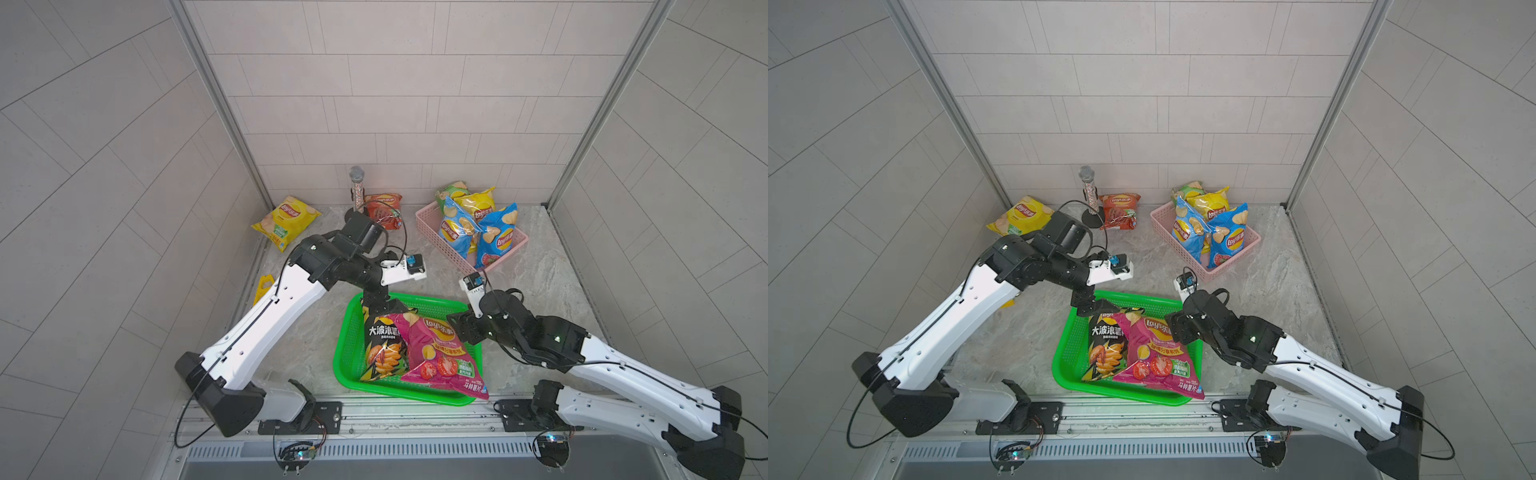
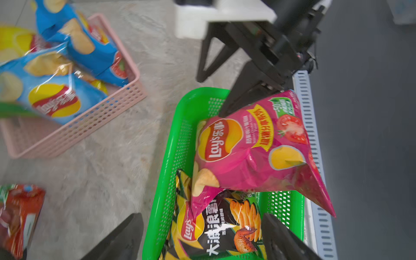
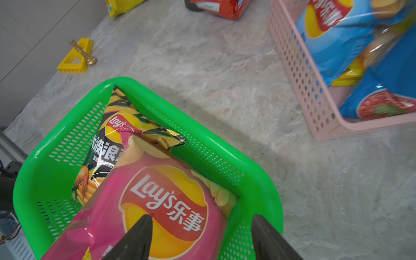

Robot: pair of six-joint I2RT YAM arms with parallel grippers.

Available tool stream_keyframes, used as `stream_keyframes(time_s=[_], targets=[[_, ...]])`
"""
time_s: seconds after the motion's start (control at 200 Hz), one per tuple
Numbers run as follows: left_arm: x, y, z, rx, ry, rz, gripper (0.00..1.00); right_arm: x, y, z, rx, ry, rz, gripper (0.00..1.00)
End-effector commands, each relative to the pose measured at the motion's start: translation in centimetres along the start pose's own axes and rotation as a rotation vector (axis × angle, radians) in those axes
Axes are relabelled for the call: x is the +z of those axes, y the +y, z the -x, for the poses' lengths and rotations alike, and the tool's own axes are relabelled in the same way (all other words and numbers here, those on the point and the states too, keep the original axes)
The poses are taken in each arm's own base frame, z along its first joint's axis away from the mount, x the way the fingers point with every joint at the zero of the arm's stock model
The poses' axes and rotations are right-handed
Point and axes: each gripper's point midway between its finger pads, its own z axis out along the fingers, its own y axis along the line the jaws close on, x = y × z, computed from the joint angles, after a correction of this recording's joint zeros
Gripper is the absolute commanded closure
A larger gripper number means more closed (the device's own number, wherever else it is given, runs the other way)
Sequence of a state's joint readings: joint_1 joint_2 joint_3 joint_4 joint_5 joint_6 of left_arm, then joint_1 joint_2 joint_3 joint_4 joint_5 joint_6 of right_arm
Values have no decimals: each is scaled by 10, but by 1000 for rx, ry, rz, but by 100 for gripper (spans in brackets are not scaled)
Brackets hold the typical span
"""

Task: Put the potato chips into the basket
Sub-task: Place the potato chip in the basket.

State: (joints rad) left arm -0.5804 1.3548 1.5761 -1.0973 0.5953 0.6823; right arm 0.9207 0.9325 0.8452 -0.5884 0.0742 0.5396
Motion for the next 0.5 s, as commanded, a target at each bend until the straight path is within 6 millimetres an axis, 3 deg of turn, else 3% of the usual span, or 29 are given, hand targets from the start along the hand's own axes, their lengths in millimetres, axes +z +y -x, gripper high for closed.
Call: stream_keyframes(time_s=[0.0,0.1,0.265,0.365,0.495], targets=[[-12,36,-23,-298,-3,143,4,2,33,2,74,71,134,25],[-16,58,-64,-472,37,208,4,9,54,-1,75,116,183,25],[-16,71,-123,-701,55,211,5,21,77,-5,65,183,209,25],[-15,74,-146,-784,53,212,5,35,76,-12,29,224,162,26],[-13,77,-160,-840,25,212,5,50,69,-15,-26,239,89,30]])
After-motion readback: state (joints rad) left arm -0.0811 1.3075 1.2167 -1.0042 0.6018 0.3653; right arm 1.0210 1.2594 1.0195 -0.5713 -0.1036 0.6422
